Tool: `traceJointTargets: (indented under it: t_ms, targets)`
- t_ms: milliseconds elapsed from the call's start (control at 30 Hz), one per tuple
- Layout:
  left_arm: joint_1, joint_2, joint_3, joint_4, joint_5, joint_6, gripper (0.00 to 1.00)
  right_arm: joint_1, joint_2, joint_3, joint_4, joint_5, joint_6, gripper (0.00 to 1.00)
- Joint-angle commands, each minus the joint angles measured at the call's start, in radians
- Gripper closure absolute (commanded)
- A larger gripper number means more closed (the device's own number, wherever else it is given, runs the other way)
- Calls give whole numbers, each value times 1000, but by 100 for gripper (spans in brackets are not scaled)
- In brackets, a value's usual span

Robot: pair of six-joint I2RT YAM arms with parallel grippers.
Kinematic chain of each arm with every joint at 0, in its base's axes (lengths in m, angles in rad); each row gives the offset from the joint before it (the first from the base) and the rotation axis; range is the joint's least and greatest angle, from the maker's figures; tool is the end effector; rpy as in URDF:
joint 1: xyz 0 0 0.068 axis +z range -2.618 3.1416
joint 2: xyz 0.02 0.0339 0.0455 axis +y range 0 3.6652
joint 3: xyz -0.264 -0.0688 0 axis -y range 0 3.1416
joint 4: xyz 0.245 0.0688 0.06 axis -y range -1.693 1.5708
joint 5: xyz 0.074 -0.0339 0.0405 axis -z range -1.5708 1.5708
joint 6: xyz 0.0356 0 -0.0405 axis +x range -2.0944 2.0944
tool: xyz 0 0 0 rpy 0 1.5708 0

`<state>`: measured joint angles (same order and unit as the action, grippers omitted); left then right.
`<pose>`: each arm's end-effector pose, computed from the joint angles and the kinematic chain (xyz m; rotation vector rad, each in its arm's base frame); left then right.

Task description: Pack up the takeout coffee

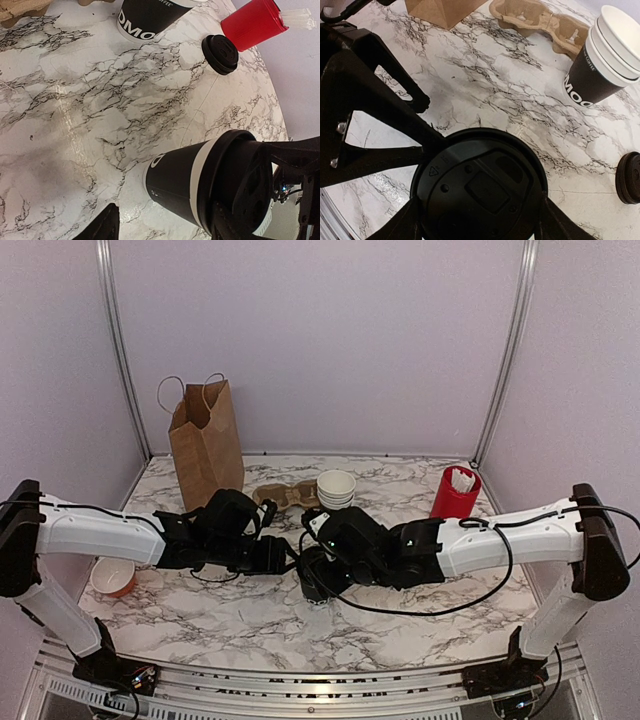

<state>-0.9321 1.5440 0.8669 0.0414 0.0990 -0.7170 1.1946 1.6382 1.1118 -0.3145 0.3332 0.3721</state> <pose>0.1936 -0.2667 0.2057 0.3172 2.3786 -0.9700 0.1400 0.3227 0.2255 -0.8100 2.2392 0.3575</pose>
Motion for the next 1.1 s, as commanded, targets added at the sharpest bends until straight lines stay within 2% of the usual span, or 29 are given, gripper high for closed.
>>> traceJointTargets:
  t_ms: [0,533,1067]
  targets:
    - [-17,48,-20,-63,8,10,38,32,69,-50,-120,-103,31,33]
    - [-22,23,36,-115,-17,43,38,24,36,38,-135,-70,5,26]
    - [-22,7,55,-137,-32,55,38,-19,0,115,-138,-69,-18,24]
